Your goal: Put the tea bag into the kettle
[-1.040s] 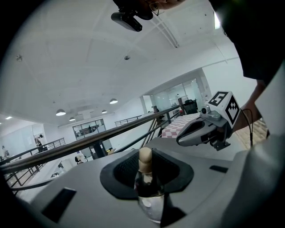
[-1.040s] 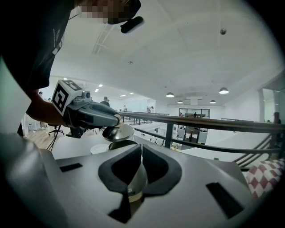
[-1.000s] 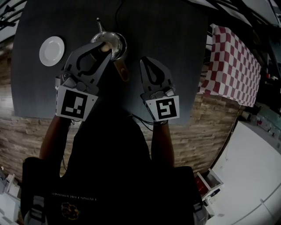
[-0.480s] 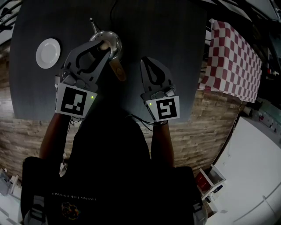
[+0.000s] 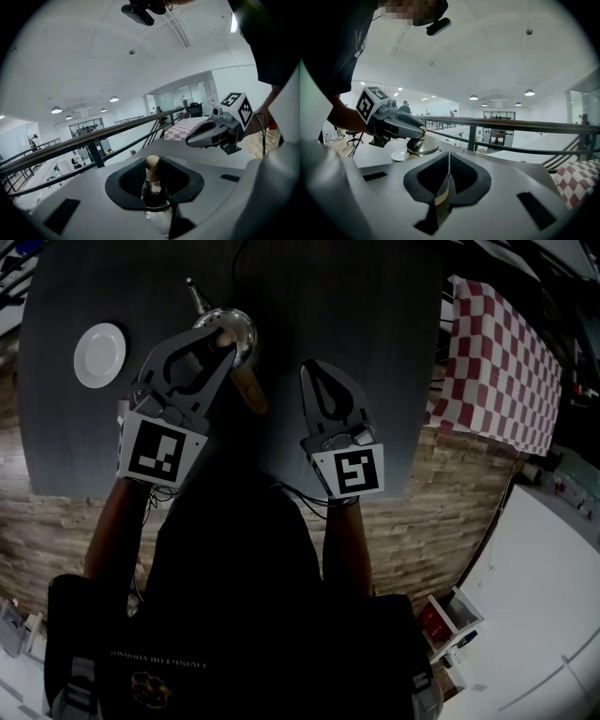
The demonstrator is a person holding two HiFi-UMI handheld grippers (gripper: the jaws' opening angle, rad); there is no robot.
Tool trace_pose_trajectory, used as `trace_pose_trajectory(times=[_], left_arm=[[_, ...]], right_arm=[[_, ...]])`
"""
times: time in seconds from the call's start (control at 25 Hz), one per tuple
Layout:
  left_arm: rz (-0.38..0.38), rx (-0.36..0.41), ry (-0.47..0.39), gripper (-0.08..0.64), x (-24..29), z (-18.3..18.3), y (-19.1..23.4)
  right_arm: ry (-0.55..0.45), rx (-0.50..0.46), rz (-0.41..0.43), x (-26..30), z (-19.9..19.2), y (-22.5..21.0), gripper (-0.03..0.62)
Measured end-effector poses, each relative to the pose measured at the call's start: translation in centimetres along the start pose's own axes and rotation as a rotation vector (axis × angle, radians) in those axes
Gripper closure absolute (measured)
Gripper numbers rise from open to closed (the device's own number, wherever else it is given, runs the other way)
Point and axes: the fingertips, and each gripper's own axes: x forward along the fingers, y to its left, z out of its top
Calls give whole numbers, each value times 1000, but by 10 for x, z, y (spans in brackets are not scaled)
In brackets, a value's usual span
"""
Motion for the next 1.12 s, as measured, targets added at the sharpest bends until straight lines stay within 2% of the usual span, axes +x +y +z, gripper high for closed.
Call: trace_pose_trajectory(times=[0.36, 0.48, 1.12], left_arm=[[-1, -17, 6, 463, 1, -3, 3], [-2, -20, 14, 463, 2, -6, 3], [-15, -43, 12, 462, 4, -8, 2]], right_arm=[[35, -6, 1, 1, -7, -1, 571], [6, -2, 6, 3, -3, -1, 571], [-4, -23, 13, 6, -1, -1, 571]])
